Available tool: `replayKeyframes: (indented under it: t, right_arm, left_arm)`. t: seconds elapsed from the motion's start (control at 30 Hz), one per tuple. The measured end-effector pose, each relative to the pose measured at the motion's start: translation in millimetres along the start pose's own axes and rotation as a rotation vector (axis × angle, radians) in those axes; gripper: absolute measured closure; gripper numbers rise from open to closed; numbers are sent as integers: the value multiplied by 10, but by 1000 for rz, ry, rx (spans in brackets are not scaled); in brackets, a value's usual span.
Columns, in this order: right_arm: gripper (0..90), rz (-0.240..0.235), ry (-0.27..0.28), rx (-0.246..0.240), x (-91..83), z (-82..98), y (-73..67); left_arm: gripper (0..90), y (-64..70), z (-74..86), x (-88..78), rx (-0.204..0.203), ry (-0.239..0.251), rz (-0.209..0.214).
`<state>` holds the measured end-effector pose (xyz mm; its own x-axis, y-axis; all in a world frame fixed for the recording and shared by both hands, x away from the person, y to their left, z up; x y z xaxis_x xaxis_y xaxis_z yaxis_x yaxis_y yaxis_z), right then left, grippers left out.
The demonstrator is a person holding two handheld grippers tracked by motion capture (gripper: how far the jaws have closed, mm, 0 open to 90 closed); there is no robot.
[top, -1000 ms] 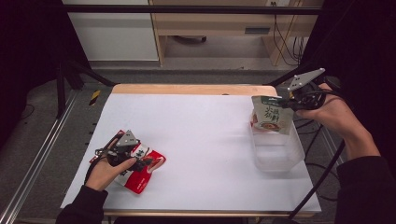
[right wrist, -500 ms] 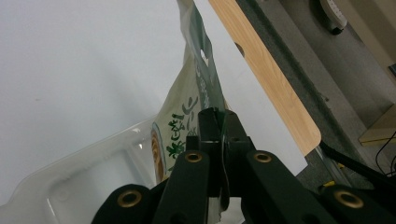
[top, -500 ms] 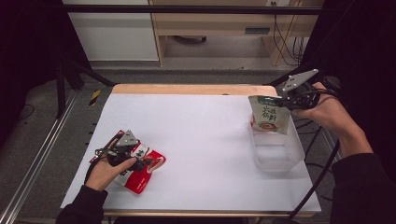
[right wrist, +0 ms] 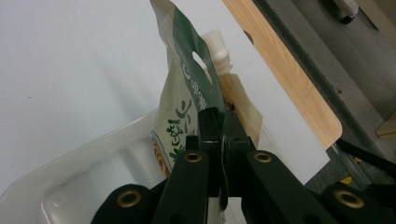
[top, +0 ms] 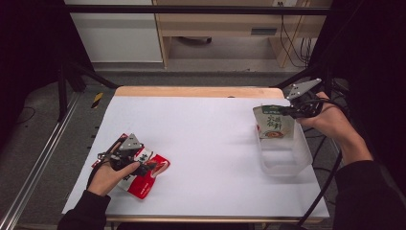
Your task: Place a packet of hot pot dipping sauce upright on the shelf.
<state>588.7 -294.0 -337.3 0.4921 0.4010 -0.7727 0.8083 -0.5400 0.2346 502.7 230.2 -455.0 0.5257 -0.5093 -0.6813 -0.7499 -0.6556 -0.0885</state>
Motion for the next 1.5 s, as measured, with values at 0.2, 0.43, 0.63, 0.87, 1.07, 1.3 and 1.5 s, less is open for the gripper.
replayKeyframes:
  t: [0.2, 0.43, 0.63, 0.87, 1.07, 1.3, 1.5]
  right_arm:
    - [895, 10, 24, 71, 15, 132, 37]
    - [885, 38, 12, 142, 6, 302, 93]
    - [876, 47, 10, 187, 4, 405, 130]
    - [830, 66, 12, 205, 12, 423, 136]
    - [759, 70, 21, 228, 7, 423, 125]
    - [591, 82, 27, 239, 12, 424, 80]
    - [386, 128, 34, 251, 14, 411, 57]
  left_arm:
    - [81, 10, -6, 0, 1, 0, 1]
    - [81, 6, -8, -7, -1, 2, -1]
    - [81, 10, -11, -1, 2, 0, 0]
    - [81, 10, -8, -3, 0, 0, -2]
    - [81, 4, -12, -14, -2, 3, -4]
    - [81, 7, -18, -16, 1, 4, -3]
    - [81, 2, -15, -19, -2, 4, -6]
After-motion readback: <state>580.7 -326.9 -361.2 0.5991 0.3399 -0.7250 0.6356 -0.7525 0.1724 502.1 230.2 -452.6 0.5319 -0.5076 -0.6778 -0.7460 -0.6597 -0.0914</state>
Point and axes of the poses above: each handheld gripper's, and its own axes: x roughly forward along the jaws, z roughly out of its underside, y roughly to its right, the point moved 3 cm from there along x, roughly forward along the jaws, and after that the axes turned 3 degrees about -z, right-handed, at the moved point
